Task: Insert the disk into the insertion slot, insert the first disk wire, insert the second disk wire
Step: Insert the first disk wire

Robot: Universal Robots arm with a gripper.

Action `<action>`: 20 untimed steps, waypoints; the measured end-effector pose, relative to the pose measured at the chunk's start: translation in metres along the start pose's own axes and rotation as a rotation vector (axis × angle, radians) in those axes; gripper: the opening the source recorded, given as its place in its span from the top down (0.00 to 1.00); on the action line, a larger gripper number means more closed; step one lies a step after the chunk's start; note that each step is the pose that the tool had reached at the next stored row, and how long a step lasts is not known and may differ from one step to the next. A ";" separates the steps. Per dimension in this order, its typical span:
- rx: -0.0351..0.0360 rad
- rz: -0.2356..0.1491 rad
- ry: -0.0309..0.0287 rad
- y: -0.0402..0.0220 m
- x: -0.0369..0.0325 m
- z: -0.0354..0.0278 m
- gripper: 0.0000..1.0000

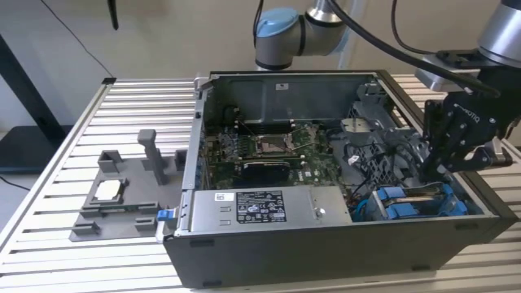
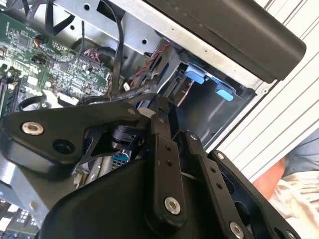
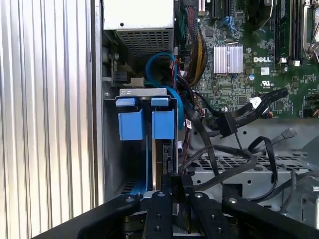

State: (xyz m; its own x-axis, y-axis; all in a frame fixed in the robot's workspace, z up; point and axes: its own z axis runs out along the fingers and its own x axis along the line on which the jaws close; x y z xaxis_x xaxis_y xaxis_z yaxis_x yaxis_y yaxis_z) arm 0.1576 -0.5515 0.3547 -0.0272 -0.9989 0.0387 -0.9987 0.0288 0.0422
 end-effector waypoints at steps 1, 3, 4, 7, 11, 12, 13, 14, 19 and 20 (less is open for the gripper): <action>-0.0057 0.000 -0.0006 -0.0018 0.0005 0.0002 0.81; -0.0131 -0.001 -0.0021 -0.0061 0.0017 0.0003 0.81; -0.0160 -0.001 -0.0027 -0.0083 0.0024 0.0004 0.81; -0.0231 -0.001 -0.0046 -0.0146 0.0046 0.0008 0.81; -0.0238 -0.001 -0.0050 -0.0161 0.0053 0.0020 0.81; -0.0238 -0.001 -0.0050 -0.0161 0.0054 0.0020 0.81; -0.0240 -0.001 -0.0050 -0.0161 0.0054 0.0021 0.81; -0.0242 -0.001 -0.0051 -0.0162 0.0054 0.0022 0.81; -0.0251 -0.001 -0.0046 -0.0162 0.0054 0.0022 0.81; -0.0250 -0.001 -0.0024 -0.0161 0.0051 0.0024 0.81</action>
State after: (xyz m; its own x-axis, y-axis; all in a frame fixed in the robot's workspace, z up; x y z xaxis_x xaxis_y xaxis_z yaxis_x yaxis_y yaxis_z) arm 0.1734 -0.5571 0.3518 -0.0262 -0.9990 0.0362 -0.9973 0.0286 0.0672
